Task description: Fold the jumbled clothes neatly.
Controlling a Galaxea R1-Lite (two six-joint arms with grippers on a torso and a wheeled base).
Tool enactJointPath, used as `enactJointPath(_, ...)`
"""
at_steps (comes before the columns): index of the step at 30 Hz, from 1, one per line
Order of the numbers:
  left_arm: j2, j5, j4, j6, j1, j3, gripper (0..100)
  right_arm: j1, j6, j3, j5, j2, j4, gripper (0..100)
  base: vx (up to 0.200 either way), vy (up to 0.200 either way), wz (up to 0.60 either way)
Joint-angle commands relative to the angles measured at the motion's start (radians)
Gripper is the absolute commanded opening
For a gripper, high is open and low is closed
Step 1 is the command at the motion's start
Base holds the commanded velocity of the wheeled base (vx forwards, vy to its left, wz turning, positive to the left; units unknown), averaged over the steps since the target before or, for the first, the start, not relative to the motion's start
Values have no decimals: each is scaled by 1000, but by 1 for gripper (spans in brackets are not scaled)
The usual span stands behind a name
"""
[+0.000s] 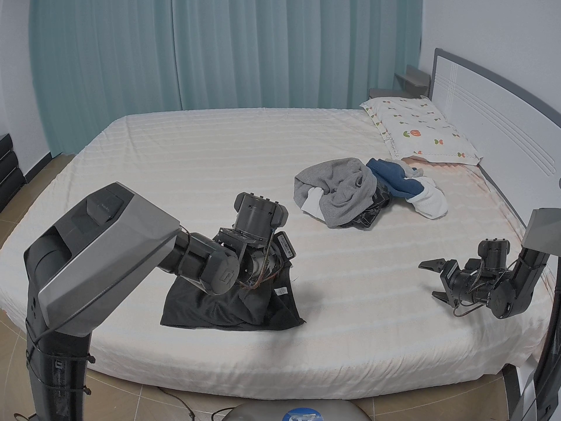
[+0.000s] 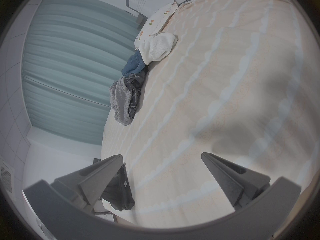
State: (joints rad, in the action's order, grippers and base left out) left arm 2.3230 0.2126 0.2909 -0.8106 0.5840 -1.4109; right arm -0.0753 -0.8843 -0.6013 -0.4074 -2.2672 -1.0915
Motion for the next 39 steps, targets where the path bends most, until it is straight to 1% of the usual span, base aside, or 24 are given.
enactJointPath(1, 29, 13, -1, -5, 2, -19, 100, 0, 1, 0, -1, 0, 1, 100, 0, 0, 0)
enactJointPath(6, 13, 18, -4, -10, 2, 0, 100, 0, 1, 0, -1, 0, 2, 100, 0, 0, 0)
enactJointPath(10, -36, 11, 1, -44, 0, 13, 100, 0, 1, 3, -1, 0, 2, 100, 0, 0, 0)
enactJointPath(11, -65, -7, 5, -65, -7, 10, 100, 0, 1, 5, -1, 0, 2, 100, 0, 0, 0)
enactJointPath(16, -68, -102, 94, -113, -12, 7, 100, 0, 1, 5, -1, 0, 1, 100, 0, 0, 0)
enactJointPath(18, -68, -102, 94, -113, -12, 7, 100, 0, 1, 5, -1, 0, 1, 100, 0, 0, 0)
enactJointPath(19, -42, -121, 105, -130, -3, 1, 100, 2, 1, 5, -1, 0, 1, 100, 0, 0, 0)
enactJointPath(23, 21, -108, 117, -143, 0, -36, 100, 2, 1, 5, -1, -2, 1, 100, 0, 0, 0)
enactJointPath(28, 15, -124, 125, -222, -12, -33, 100, 2, 1, 5, -1, -9, 1, 100, 0, 0, 0)
enactJointPath(30, -5, -157, 126, -259, -21, -31, 100, 3, 1, 5, 1, -11, -1, 100, 0, 0, 0)
enactJointPath(32, -37, -223, 126, -315, -32, -26, 100, 8, 1, 6, 1, -11, -1, 100, 0, 0, 0)
enactJointPath(33, -42, -240, 126, -331, -33, -28, 100, 8, 1, 6, 1, -11, -1, 100, 0, 0, 0)
enactJointPath(34, -50, -275, 126, -372, -36, -30, 100, 8, 1, 6, 1, -11, -1, 100, 0, 0, 0)
enactJointPath(39, -33, -298, 113, -395, -44, -28, 100, 8, 1, 6, 1, -11, -1, 100, 0, 0, 0)
